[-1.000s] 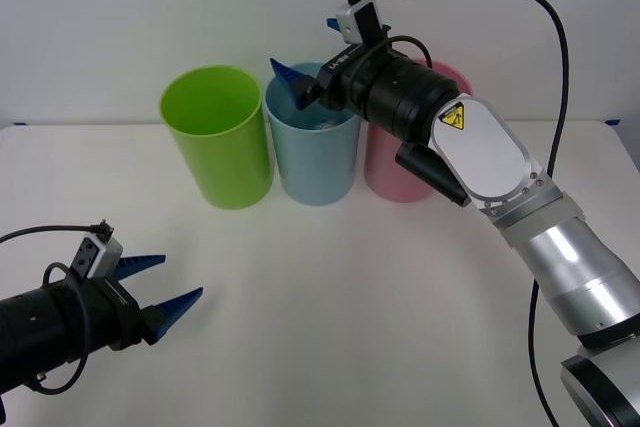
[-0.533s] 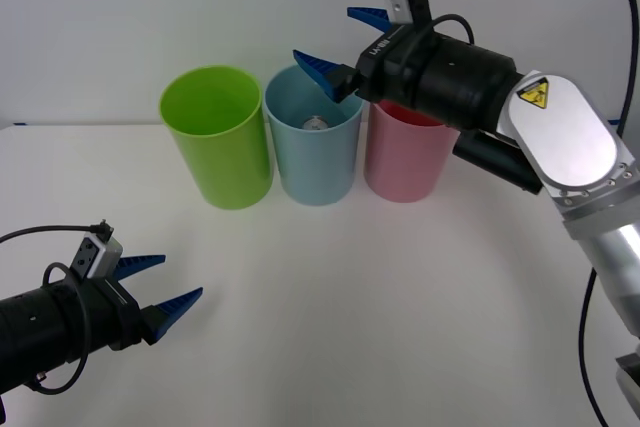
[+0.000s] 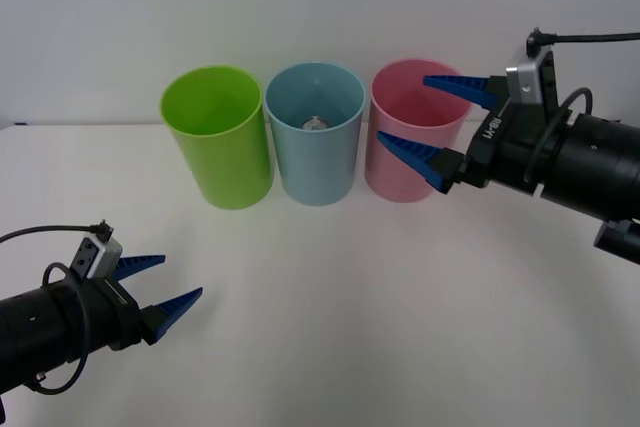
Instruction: Put cans in the blue bin and PET bottles in the pink bin and trash in the green bin.
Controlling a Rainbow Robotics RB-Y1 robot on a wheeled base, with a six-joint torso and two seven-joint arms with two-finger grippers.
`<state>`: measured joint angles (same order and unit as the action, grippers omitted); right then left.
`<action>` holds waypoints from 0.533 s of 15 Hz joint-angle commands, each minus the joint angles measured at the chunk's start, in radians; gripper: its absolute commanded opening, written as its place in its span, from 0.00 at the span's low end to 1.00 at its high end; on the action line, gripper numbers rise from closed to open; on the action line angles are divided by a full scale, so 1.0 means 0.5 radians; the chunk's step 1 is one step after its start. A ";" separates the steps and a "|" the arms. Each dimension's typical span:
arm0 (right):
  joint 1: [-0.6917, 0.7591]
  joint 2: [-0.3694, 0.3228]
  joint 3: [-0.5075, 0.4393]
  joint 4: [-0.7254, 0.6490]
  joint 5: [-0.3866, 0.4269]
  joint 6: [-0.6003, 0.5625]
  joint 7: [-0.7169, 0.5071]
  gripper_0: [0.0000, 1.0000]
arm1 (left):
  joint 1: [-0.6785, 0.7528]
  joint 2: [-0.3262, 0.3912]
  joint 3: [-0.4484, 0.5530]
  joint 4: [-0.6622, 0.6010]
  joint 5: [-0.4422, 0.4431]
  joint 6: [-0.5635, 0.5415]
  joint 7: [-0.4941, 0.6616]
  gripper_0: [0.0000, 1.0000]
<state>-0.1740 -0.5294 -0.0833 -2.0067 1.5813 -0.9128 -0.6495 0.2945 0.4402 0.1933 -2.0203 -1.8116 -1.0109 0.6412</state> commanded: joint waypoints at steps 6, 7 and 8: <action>0.667 0.203 -0.404 -0.187 -0.042 -0.432 0.455 1.00 | 0.000 0.000 0.000 0.000 0.000 0.000 0.000 0.79; 0.728 0.209 -0.422 -0.187 -0.046 -0.454 0.498 1.00 | 0.000 0.000 0.000 0.000 0.000 0.000 0.000 0.79; 0.793 0.209 -0.450 -0.187 -0.046 -0.475 0.569 1.00 | 0.000 0.000 0.000 0.000 0.000 0.000 0.000 0.79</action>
<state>0.1995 -0.4256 -0.2988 -2.1002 1.5588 -1.1423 -0.3898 0.2945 0.4403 0.1933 -2.0203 -1.8116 -1.0109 0.6412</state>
